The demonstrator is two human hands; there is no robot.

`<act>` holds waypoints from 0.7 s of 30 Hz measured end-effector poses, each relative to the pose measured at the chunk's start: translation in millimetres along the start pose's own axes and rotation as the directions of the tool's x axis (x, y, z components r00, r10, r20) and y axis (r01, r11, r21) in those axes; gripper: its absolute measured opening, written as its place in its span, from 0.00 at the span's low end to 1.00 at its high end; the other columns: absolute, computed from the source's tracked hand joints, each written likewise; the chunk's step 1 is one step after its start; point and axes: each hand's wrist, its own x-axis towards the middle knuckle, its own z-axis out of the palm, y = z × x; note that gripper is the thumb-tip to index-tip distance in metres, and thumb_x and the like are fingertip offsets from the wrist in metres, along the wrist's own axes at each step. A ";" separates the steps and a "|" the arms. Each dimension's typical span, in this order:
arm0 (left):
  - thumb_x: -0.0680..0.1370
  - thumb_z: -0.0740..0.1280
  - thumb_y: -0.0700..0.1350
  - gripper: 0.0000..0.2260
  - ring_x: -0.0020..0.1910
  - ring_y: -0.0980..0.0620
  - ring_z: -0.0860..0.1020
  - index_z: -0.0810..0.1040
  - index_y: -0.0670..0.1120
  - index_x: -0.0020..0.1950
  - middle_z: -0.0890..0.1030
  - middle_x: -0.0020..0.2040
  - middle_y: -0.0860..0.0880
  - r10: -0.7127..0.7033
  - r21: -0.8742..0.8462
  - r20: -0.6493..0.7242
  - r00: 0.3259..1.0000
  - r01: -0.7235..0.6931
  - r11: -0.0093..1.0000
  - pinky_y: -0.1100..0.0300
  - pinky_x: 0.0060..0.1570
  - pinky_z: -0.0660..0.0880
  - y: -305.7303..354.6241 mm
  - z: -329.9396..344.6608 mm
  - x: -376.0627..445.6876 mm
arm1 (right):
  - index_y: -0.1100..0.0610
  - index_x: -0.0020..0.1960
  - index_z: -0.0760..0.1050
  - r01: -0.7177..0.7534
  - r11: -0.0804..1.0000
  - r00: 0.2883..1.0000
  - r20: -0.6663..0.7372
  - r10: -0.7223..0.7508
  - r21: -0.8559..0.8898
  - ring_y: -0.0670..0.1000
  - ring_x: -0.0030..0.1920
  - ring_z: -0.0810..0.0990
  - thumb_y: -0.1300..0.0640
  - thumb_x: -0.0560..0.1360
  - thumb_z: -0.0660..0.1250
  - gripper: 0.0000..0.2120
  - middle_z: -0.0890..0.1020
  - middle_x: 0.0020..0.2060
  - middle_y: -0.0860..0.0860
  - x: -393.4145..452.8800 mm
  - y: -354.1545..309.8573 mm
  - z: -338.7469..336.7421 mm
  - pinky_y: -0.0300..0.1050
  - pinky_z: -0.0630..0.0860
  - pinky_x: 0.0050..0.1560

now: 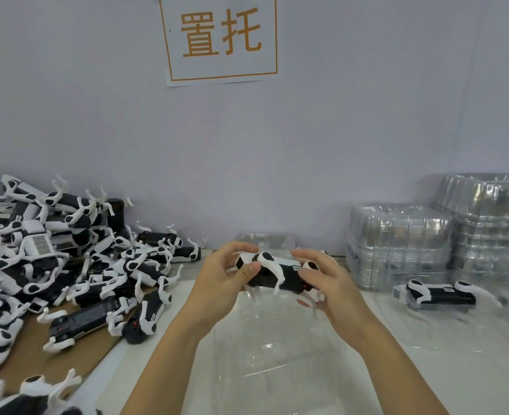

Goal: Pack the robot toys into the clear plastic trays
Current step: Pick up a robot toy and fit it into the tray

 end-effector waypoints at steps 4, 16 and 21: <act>0.78 0.70 0.38 0.10 0.51 0.45 0.83 0.82 0.53 0.53 0.83 0.54 0.46 0.017 -0.005 0.028 0.999 -0.017 1.000 0.40 0.58 0.78 3.6 -2.7 -0.8 | 0.38 0.61 0.78 0.218 0.901 0.976 0.100 -0.194 -0.376 0.36 0.58 0.77 0.56 0.72 0.76 0.21 0.80 0.54 0.33 -3.5 0.6 6.5 0.30 0.73 0.55; 0.76 0.72 0.54 0.18 0.58 0.57 0.78 0.73 0.62 0.64 0.77 0.59 0.60 -0.506 0.600 0.184 0.842 0.311 0.737 0.60 0.56 0.75 -19.1 -50.3 -12.0 | 0.41 0.52 0.81 0.188 0.844 0.976 -0.003 -0.219 -0.503 0.35 0.51 0.78 0.61 0.70 0.77 0.18 0.83 0.46 0.36 -1.7 3.8 9.8 0.23 0.69 0.47; 0.80 0.66 0.44 0.06 0.49 0.53 0.83 0.83 0.47 0.52 0.84 0.50 0.50 -0.489 0.438 0.002 0.872 0.439 0.784 0.61 0.42 0.75 -44.3 -37.8 -9.1 | 0.36 0.47 0.80 0.137 0.814 0.990 0.065 -0.121 -0.565 0.28 0.50 0.74 0.57 0.69 0.77 0.16 0.81 0.45 0.31 -3.9 8.5 17.6 0.21 0.67 0.44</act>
